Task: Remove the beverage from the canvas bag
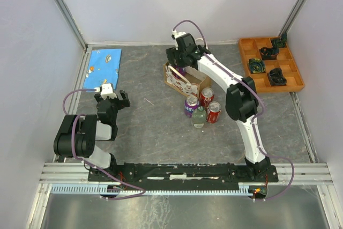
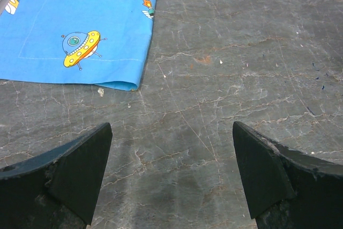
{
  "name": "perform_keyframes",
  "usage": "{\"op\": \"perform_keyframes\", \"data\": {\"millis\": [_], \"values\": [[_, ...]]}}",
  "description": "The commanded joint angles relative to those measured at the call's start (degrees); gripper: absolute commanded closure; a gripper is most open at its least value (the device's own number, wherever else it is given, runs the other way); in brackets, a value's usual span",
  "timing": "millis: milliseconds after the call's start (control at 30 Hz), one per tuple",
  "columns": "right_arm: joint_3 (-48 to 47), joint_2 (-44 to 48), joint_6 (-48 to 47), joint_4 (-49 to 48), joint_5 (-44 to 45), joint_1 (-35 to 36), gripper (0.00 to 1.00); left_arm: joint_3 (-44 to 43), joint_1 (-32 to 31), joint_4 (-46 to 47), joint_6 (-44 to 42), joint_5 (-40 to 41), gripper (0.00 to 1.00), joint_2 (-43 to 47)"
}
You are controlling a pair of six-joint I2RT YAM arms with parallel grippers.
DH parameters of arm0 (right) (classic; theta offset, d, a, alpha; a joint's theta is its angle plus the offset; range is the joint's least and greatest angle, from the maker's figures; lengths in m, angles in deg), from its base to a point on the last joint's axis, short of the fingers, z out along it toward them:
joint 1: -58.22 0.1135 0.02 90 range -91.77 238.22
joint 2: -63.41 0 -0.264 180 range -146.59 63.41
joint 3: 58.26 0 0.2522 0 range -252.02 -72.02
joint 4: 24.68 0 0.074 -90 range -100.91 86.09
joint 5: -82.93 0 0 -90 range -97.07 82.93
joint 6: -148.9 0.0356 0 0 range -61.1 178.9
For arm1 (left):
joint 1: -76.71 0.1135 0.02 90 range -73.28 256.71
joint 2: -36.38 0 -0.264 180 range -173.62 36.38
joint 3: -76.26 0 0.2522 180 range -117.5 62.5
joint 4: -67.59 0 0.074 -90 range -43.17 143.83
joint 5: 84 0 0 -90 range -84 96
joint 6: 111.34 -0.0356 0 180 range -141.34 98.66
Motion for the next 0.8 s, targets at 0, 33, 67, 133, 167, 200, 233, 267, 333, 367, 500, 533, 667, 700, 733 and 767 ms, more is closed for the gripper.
{"op": "perform_keyframes", "data": {"millis": [0, 33, 67, 133, 167, 200, 233, 267, 333, 367, 500, 533, 667, 700, 733, 767], "values": [[-5.10, -2.59, -0.23, -2.42, 2.59, -0.43, 0.05, -1.28, -0.36, 1.85, -4.03, 1.07, 0.01, 0.57], [-5.52, -3.09, -0.21, -2.36, 2.59, -0.40, 0.05, -1.24, -0.30, 1.87, -4.00, 1.07, 0.01, 0.57], [-5.70, -3.52, -0.19, -2.35, 2.59, -0.45, 0.06, -1.28, -0.32, 1.85, -3.98, 1.10, 0.01, 0.53], [-6.01, -4.27, -0.19, -2.07, 2.51, -0.56, 0.07, -1.28, -0.37, 1.82, -3.98, 1.04, 0.01, 0.54], [-6.14, -4.57, -0.22, -1.94, 2.44, -0.51, 0.08, -1.23, -0.31, 1.85, -3.98, 1.08, 0.01, 0.50], [-6.18, -4.79, -0.28, -1.85, 2.42, -0.53, 0.09, -1.28, -0.36, 1.84, -3.98, 1.04, 0.01, 0.57], [-6.14, -5.12, -0.32, -1.68, 2.42, -0.53, 0.10, -1.28, -0.34, 1.88, -3.98, 1.09, 0.01, 0.50], [-6.11, -5.24, -0.40, -1.59, 2.48, -0.56, 0.11, -1.28, -0.26, 1.81, -4.00, 1.10, 0.01, 0.57], [-6.10, -5.55, -0.69, -1.56, 2.58, -0.52, 0.18, -1.28, -0.28, 1.81, -3.98, 1.08, 0.01, 0.58], [-6.08, -5.64, -0.83, -1.48, 2.59, -0.59, 0.22, -1.27, -0.30, 1.86, -4.03, 1.05, 0.01, 0.52], [-6.06, -5.86, -1.60, -1.34, 3.23, -0.64, 0.48, -1.28, -0.28, 1.88, -3.98, 1.02, 0.01, 0.52], [-6.04, -5.86, -1.87, -1.38, 3.51, -0.61, 0.60, -1.28, -0.34, 1.83, -3.98, 1.02, 0.01, 0.54], [-7.37, -5.16, -3.02, -1.03, 4.55, -0.60, 1.00, -1.28, -0.34, 1.81, -3.98, 1.07, 0.01, 0.54], [-7.79, -4.64, -3.34, -0.93, 4.53, -0.60, 1.00, -1.28, -0.32, 1.82, -4.00, 1.03, 0.01, 0.53], [-8.17, -4.12, -3.71, -0.93, 4.26, -0.65, 1.00, -1.27, -0.35, 1.85, -4.01, 1.02, 0.01, 0.55], [-8.67, -3.35, -4.11, -0.86, 4.12, -0.69, 1.00, -1.28, -0.41, 1.83, -3.98, 1.02, 0.01, 0.50]]}}
